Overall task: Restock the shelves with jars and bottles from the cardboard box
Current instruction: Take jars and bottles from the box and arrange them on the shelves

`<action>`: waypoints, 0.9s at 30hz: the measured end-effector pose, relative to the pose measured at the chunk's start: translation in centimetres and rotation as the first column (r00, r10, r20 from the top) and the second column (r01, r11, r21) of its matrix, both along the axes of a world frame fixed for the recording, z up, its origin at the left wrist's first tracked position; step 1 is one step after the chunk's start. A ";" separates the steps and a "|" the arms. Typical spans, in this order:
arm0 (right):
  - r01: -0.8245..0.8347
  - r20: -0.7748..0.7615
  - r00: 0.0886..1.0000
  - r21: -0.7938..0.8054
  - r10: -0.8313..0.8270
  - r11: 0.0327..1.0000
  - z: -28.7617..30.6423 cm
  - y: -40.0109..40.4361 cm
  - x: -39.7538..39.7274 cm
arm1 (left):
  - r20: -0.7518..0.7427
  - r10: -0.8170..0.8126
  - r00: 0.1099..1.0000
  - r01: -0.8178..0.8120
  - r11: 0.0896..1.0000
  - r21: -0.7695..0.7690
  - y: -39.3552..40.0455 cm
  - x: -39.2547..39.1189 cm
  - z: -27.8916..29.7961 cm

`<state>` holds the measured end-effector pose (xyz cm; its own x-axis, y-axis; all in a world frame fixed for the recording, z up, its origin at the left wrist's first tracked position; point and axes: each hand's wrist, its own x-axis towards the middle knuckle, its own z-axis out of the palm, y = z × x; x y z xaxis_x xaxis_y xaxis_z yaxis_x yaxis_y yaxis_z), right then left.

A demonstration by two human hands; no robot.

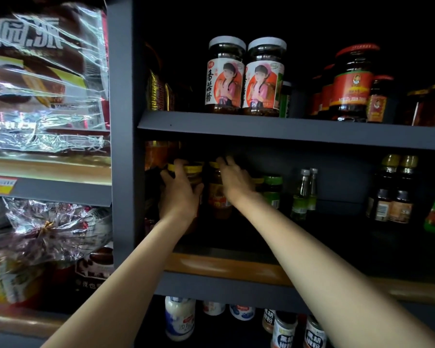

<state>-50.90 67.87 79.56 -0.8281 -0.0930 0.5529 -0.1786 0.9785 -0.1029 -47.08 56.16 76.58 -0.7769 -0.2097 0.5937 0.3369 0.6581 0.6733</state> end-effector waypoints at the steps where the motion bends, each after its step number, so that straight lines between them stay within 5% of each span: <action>1: 0.003 -0.004 1.000 0.014 -0.003 1.000 0.1 0.1 -0.3 | 0.001 0.002 1.000 -0.002 1.000 -0.003 0.0 0.0 0.0; 10: 0.069 0.017 0.997 0.155 -0.072 0.986 -0.2 0.8 -2.6 | -0.031 -0.051 0.998 0.051 0.999 -0.003 -0.5 0.0 -0.1; 15: -0.149 -0.028 0.989 -0.179 0.147 0.972 0.8 0.2 0.2 | 0.023 -0.121 0.992 0.121 0.992 0.034 -1.3 0.9 0.0; 20: -0.388 0.220 0.859 -0.308 0.462 0.869 0.8 0.9 3.4 | -0.004 -0.124 0.992 0.123 0.989 -0.086 -0.5 1.8 -0.1; 27: -0.265 0.127 0.949 -0.176 0.288 0.948 1.5 2.6 2.9 | 0.258 -0.417 0.871 0.459 0.879 -0.129 -0.6 -0.2 0.2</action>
